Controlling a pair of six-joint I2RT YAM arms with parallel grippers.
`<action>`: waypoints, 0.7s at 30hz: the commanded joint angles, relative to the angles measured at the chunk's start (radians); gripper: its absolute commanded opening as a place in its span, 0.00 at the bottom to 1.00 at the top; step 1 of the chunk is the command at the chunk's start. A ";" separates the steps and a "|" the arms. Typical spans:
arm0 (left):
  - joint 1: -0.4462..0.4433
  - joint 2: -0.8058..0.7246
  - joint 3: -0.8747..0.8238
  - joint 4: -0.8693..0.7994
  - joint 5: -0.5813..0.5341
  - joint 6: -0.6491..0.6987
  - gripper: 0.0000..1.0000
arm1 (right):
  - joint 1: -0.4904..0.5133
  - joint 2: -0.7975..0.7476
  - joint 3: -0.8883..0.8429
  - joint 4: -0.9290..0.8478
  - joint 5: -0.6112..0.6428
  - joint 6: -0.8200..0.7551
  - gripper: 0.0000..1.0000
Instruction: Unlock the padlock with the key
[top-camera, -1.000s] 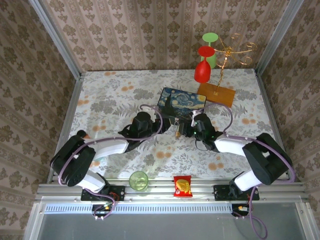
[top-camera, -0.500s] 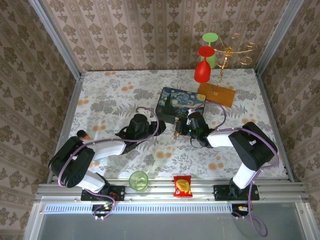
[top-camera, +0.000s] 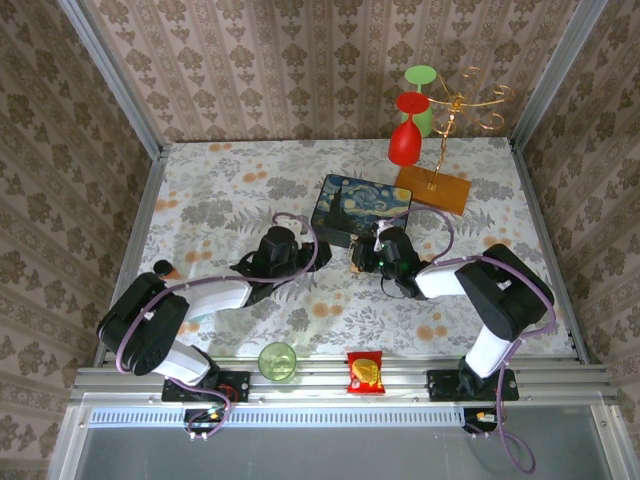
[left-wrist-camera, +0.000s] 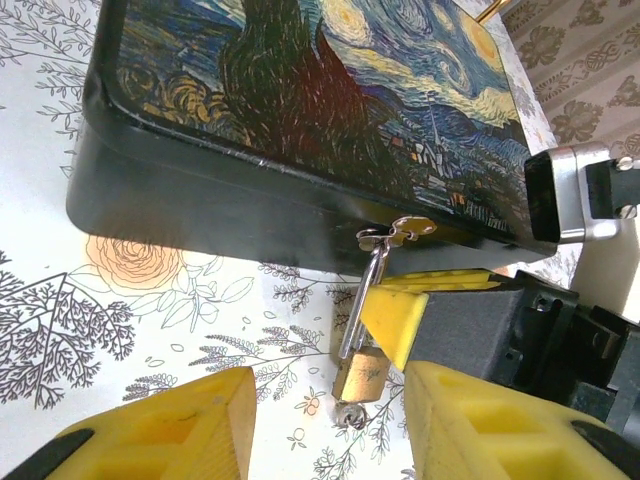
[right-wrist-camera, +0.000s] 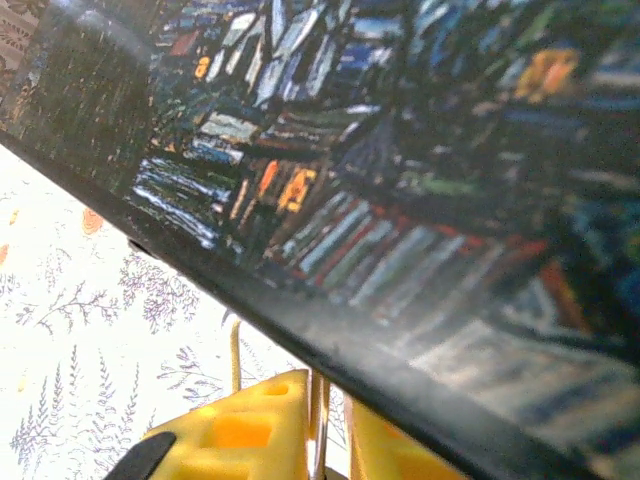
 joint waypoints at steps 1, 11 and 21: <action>0.014 -0.015 0.050 -0.036 0.005 0.048 0.44 | -0.001 0.025 -0.012 0.033 -0.012 0.003 0.17; 0.022 0.003 0.107 -0.065 0.014 0.070 0.44 | -0.006 0.068 -0.031 0.117 -0.049 0.017 0.11; -0.014 0.093 0.413 -0.411 -0.161 0.417 0.46 | -0.007 0.018 -0.110 0.157 0.033 0.087 0.04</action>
